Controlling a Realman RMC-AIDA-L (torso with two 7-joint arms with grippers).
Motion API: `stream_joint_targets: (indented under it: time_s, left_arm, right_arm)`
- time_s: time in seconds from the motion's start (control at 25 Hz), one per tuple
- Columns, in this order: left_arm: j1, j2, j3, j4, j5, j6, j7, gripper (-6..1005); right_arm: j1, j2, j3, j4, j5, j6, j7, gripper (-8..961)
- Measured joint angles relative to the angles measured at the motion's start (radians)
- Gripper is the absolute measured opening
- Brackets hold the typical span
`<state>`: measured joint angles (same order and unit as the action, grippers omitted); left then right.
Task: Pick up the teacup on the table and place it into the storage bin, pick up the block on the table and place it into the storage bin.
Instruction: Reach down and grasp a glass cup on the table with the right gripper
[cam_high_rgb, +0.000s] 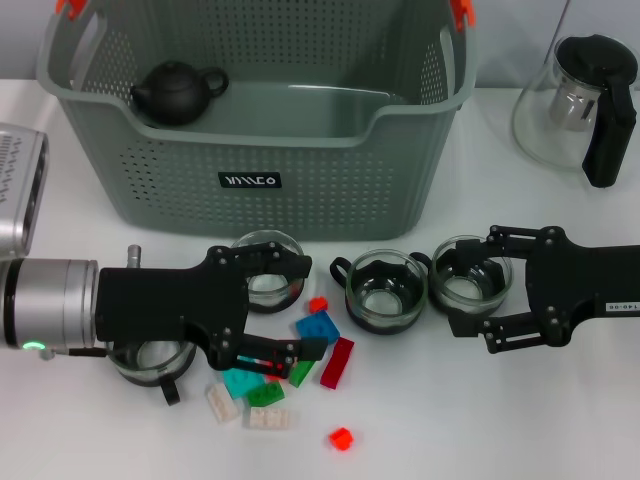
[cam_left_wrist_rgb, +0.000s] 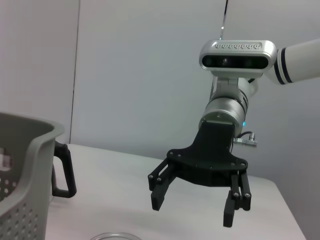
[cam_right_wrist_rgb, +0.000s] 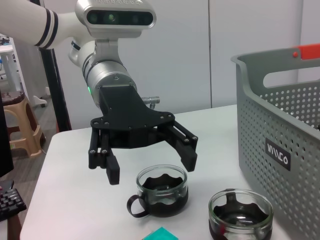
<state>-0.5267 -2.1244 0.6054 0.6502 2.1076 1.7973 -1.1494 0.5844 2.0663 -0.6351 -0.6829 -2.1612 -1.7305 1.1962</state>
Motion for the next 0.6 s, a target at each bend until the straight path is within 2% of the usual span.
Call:
stream_joint_targets:
  time_s: [0.44,0.6]
  left_arm:
    - [-0.003,0.008,-0.001,-0.007,-0.019,0.000,-0.035,931]
    - [0.000,0.008,0.000,-0.007,-0.019,0.001,-0.030,930]
  right_arm:
    - [0.001,-0.001,0.005,-0.002,0.001,-0.001,0.004,930]
    - [0.002,-0.008,0.009,-0.003,0.001,-0.004,0.004,929]
